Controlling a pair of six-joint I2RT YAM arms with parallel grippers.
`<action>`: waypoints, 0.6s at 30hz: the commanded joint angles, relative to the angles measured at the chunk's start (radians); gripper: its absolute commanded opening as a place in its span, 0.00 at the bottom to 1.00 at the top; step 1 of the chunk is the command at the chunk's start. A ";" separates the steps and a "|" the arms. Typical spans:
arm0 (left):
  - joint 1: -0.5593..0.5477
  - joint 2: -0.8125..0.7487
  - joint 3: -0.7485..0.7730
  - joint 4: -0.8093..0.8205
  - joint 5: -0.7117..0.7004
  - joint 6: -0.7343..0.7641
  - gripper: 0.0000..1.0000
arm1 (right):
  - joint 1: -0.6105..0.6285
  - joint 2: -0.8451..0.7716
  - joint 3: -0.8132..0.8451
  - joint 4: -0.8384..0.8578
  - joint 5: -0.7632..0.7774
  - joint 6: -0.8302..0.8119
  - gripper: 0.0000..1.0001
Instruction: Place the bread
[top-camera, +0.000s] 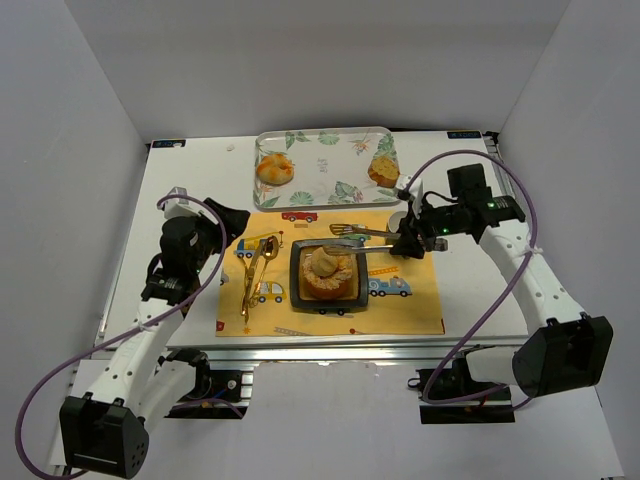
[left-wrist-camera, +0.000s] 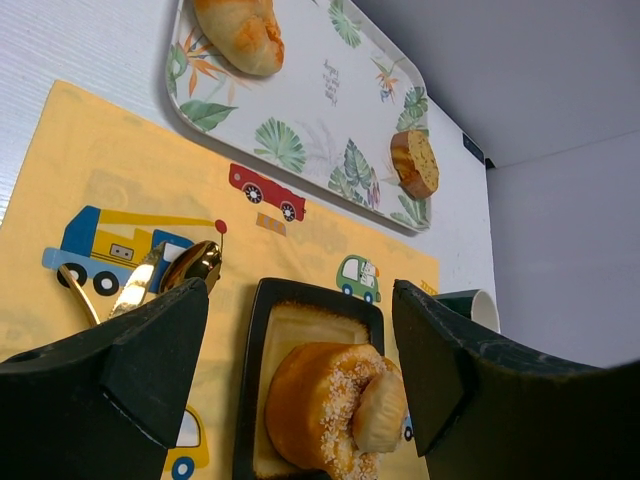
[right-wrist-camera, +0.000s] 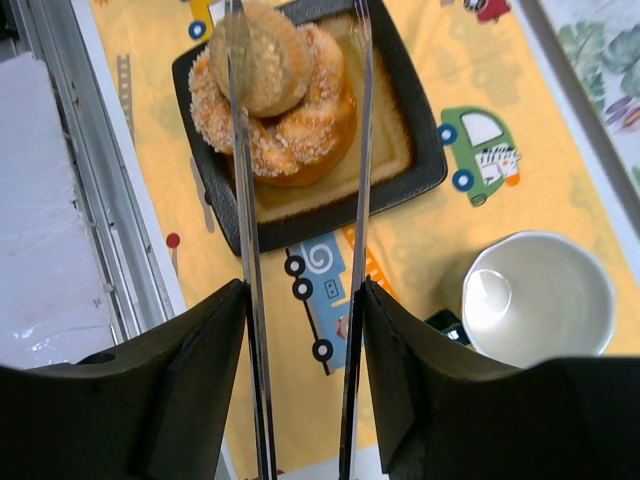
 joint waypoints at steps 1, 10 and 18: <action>0.002 0.002 0.026 0.013 0.006 0.003 0.83 | -0.004 -0.036 0.057 0.029 -0.061 0.012 0.54; 0.002 0.031 0.019 0.059 0.074 -0.006 0.35 | -0.141 -0.053 0.064 0.341 0.032 0.331 0.17; 0.002 0.109 0.030 0.116 0.209 0.006 0.00 | -0.441 0.013 -0.183 0.731 0.478 0.601 0.00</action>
